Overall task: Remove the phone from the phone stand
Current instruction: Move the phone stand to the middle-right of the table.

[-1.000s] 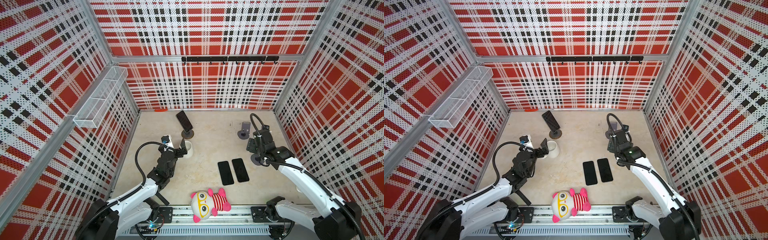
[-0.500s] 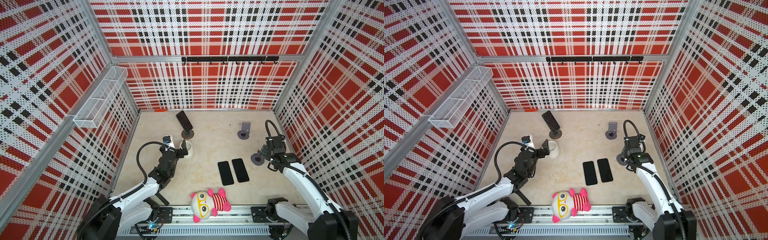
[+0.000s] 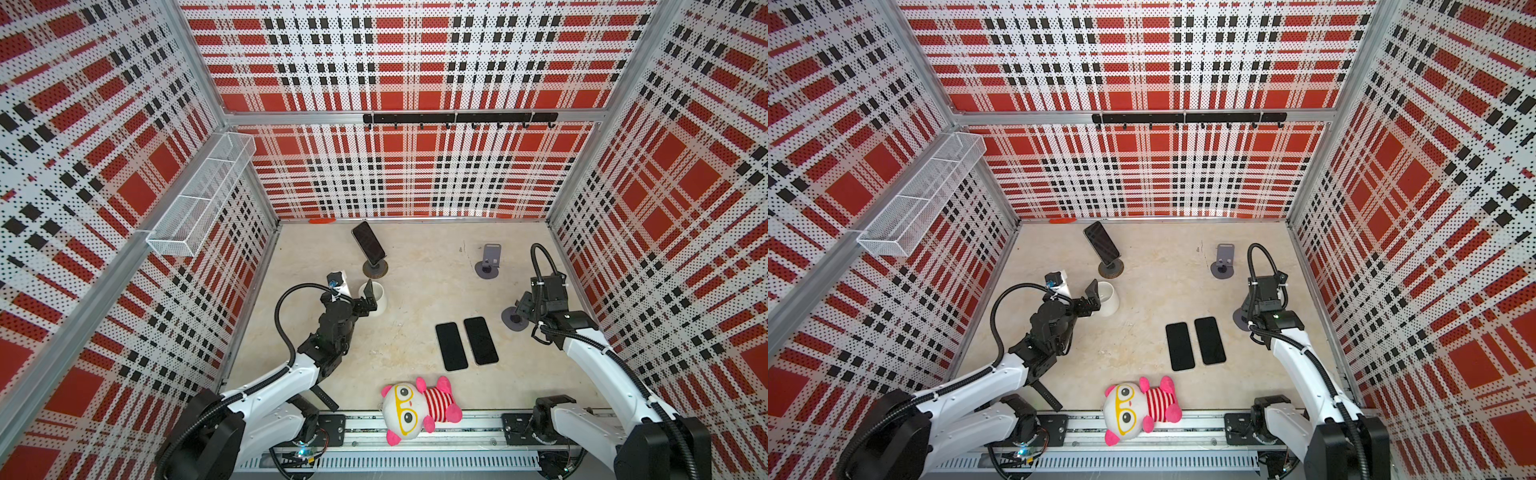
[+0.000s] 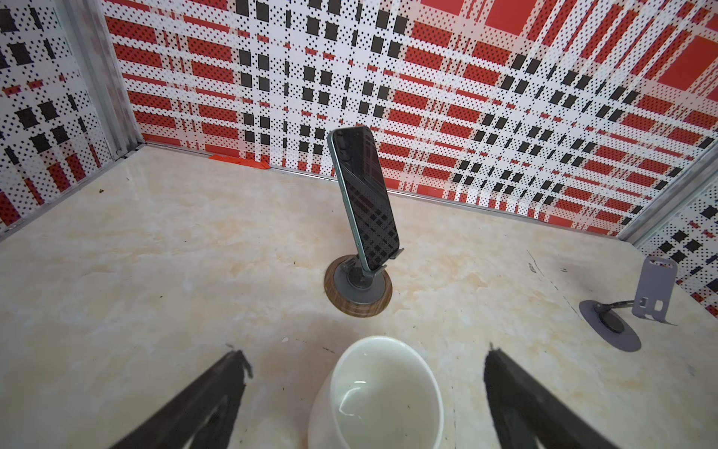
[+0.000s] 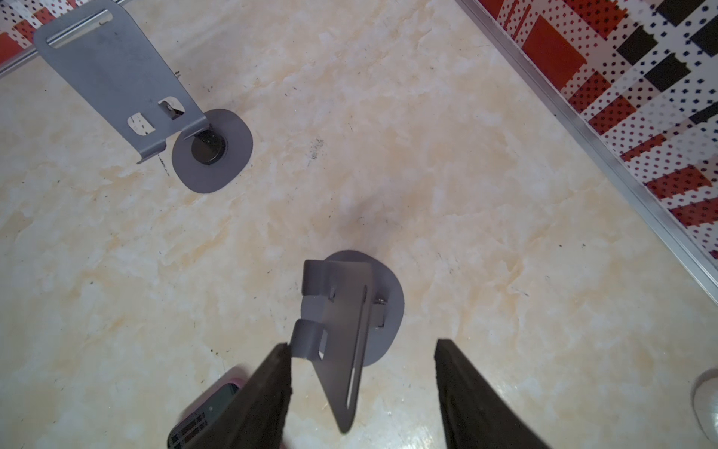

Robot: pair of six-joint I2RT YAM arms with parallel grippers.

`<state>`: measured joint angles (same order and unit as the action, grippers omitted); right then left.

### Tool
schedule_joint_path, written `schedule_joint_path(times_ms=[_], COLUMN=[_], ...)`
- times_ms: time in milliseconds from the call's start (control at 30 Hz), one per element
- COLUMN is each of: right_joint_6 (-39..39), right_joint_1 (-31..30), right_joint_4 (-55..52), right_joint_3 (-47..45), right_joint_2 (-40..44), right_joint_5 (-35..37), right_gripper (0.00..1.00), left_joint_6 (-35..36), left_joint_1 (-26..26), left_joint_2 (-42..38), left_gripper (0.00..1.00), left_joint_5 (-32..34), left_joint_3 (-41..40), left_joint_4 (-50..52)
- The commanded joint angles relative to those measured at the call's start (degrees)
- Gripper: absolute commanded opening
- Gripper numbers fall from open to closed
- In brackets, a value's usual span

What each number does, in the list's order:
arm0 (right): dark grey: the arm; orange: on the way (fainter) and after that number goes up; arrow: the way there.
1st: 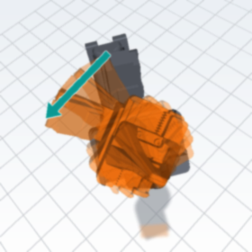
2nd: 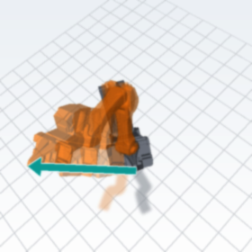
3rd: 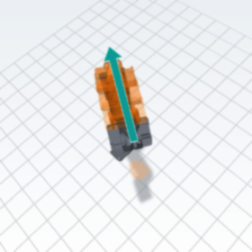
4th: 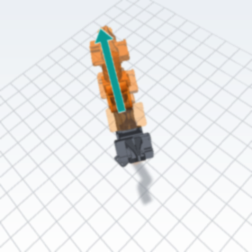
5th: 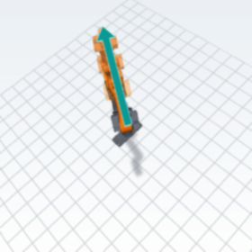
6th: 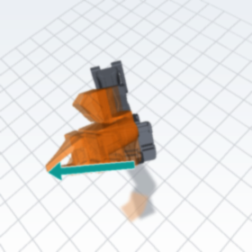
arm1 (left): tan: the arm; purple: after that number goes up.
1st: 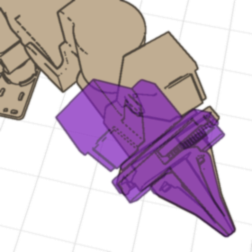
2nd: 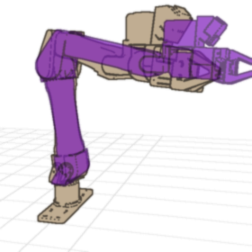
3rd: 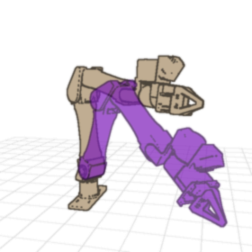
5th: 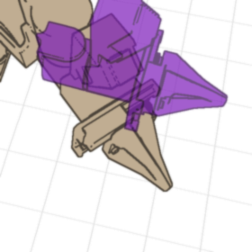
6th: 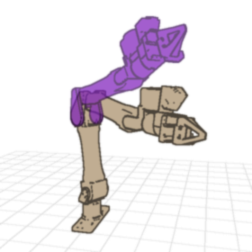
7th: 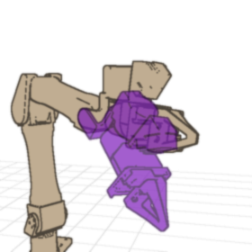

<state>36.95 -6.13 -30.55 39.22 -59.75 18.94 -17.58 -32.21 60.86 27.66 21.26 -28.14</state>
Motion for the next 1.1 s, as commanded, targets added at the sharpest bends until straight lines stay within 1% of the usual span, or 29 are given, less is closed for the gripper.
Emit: schedule_joint_path(times_ms=[0,100,133,267,333,467,600,700,767,833,1067], right_joint_6=[2.5,3.6,4.0,3.5,2.9,0.3,-2.5,-3.8,-3.2,-3.0,-1.7], right_joint_1=[0.6,1.1,1.4,3.5,4.9,7.4,11.2,15.4,18.9,21.1,22.1], right_joint_4=[3.2,6.1,6.6,8.8,9.6,11.1,14.1,18.0,19.3,20.0,19.0], right_joint_3=[-1.3,-2.8,-3.0,-2.9,-2.7,-1.8,-1.9,-4.1,-5.5,-6.6,-7.9], right_joint_2=[0.0,0.6,0.6,0.0,-0.3,-0.4,-0.3,0.4,0.7,1.3,3.8], right_joint_5=[2.0,3.3,3.8,5.5,5.6,7.4,8.6,5.5,1.0,-1.9,-3.7], right_gripper=[0.52,0.45,0.40,0.17,0.12,0.07,0.07,0.06,0.07,0.07,0.10], left_joint_6=[0.1,0.2,0.2,0.3,0.3,0.3,0.4,0.4,0.5,0.4,-0.2], left_joint_1=[0.3,0.2,0.3,0.3,0.3,0.3,0.3,0.4,0.4,0.4,0.4], left_joint_2=[-0.2,-0.7,-0.8,-1.4,-1.6,-2.0,-2.0,-1.9,-1.9,-2.3,-2.5], left_gripper=[0.98,0.98,0.98,0.98,0.98,0.98,0.98,0.98,0.98,0.98,0.98], left_joint_5=[0.0,0.1,0.1,0.2,0.3,0.6,1.0,0.9,0.8,0.8,0.7], left_joint_3=[0.0,-0.2,-0.3,-0.5,-0.6,-0.8,-0.9,-0.7,-0.7,-0.7,-0.4], left_joint_4=[-1.4,-1.4,-1.4,-1.4,-1.4,-1.3,-1.4,-1.4,-1.4,-1.3,-1.4])
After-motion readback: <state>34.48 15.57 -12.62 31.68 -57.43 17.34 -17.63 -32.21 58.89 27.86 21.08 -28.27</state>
